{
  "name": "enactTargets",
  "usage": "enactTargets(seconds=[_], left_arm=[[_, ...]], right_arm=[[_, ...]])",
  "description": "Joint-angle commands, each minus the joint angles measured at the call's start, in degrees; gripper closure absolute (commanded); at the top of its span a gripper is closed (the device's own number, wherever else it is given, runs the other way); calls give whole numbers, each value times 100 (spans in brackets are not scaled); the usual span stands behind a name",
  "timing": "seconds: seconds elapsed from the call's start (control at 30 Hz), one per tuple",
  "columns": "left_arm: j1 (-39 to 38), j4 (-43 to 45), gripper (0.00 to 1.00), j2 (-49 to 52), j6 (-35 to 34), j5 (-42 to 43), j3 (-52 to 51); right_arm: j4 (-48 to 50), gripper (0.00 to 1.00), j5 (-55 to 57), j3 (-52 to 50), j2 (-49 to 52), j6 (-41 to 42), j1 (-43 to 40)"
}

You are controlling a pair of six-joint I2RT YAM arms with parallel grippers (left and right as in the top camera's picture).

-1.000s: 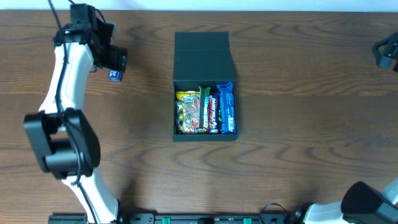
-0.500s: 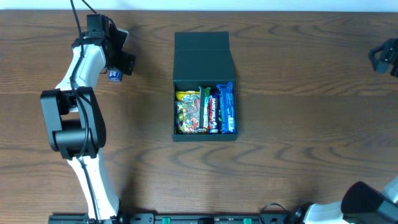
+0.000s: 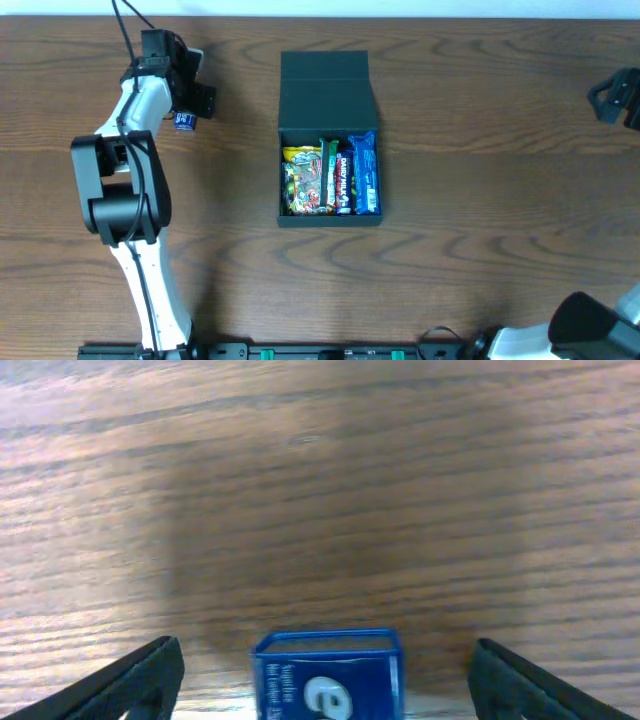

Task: Pack container
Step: 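Grasp the blue Eclipse mint tin with the left gripper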

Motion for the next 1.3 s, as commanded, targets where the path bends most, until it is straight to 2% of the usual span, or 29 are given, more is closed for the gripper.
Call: enactTargets(seconds=[0.0, 0.13, 0.37, 0.47, 0.57, 0.8, 1.1, 1.17, 1.27], left_arm=[[92, 7, 12, 131, -210, -85, -15], [142, -101, 16, 133, -376, -42, -15], [251, -236, 36, 138, -380, 474, -15], [264, -269, 37, 138, -424, 481, -15], [264, -271, 46, 138, -424, 483, -15], [262, -269, 55, 138, -566, 481, -15], [260, -400, 89, 114, -1386, 522, 201], [258, -553, 94, 92, -1480, 575, 380], [254, -857, 94, -13, -1655, 675, 686]], right_arm=[[-17, 1, 17, -37, -7, -79, 2], [-15, 1, 17, -37, -7, -79, 2], [-15, 1, 17, -37, -7, -79, 2], [-15, 1, 17, -37, -7, -79, 2], [-13, 1, 17, -37, -7, -79, 2], [-17, 1, 17, -37, -7, -79, 2], [2, 1, 17, -37, -7, -79, 2], [9, 1, 17, -37, -7, -81, 2], [15, 1, 17, -37, -7, -81, 2]])
